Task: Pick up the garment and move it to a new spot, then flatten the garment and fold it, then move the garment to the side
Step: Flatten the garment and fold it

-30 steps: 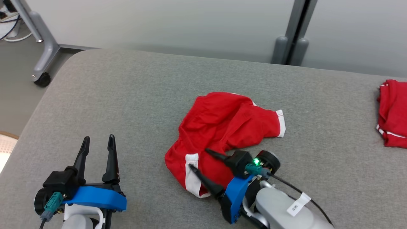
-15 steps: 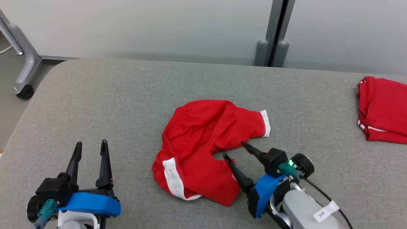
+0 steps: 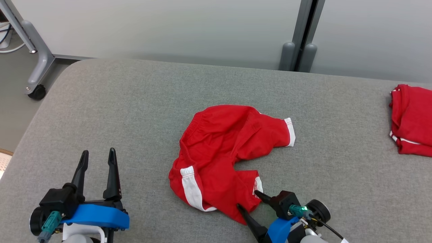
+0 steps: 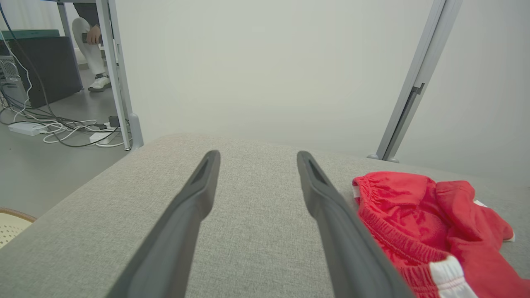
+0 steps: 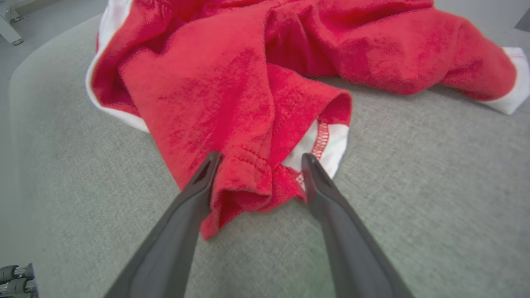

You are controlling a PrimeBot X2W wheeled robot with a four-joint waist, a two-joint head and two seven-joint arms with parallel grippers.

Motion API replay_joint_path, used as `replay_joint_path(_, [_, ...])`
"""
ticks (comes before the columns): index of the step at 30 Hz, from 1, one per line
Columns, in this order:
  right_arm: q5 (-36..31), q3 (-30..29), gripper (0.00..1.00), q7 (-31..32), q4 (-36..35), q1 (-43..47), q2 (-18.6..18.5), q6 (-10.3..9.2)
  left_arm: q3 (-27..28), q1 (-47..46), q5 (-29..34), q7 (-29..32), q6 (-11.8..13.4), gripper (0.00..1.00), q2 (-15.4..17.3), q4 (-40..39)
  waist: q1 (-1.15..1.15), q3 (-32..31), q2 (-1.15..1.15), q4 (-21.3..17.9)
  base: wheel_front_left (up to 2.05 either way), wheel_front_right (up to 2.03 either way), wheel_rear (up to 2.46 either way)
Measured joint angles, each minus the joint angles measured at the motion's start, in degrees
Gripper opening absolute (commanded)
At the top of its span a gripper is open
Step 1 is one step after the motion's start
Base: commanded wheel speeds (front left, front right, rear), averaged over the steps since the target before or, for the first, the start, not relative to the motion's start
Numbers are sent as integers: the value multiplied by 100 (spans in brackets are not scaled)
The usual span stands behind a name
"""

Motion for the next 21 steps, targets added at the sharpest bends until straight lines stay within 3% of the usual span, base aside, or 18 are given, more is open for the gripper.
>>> replay_joint_path(3, [4, 58, 100, 35, 136, 0, 16, 0, -1, 0, 1, 0, 0, 100, -4, 4, 0, -5, 0, 23, 0, 0, 0])
replay_joint_path(4, [26, 90, 65, 42, 175, -1, 29, 0, -2, 0, 1, 0, 0, 100, -4, 9, 0, -9, 0, 28, 0, 0, 0])
replay_joint_path(5, [70, 113, 65, 33, 197, -2, 42, 0, -1, 0, 2, 0, 0, 100, -4, 11, 0, -13, 0, 30, 0, 0, 0])
replay_joint_path(6, [114, 122, 16, -1, 202, -10, 54, 0, 1, 0, 3, 0, 0, 100, -5, 12, 0, -18, 0, 29, 0, 0, 0])
replay_joint_path(7, [143, 122, 0, -45, 212, -31, 64, 0, 5, 1, 5, 0, 0, 100, -8, 13, 0, -28, 0, 24, 0, 0, 0])
replay_joint_path(15, [258, -446, 0, -290, 211, -189, -41, 1, 22, 121, 53, 0, 0, 100, -21, 25, 0, -138, 0, -177, 0, 0, 0])
replay_joint_path(21, [283, -1281, 0, -335, -392, 109, -297, 0, 23, 182, 62, 0, 0, 100, -40, 20, 0, -218, 0, -397, 0, 0, 0])
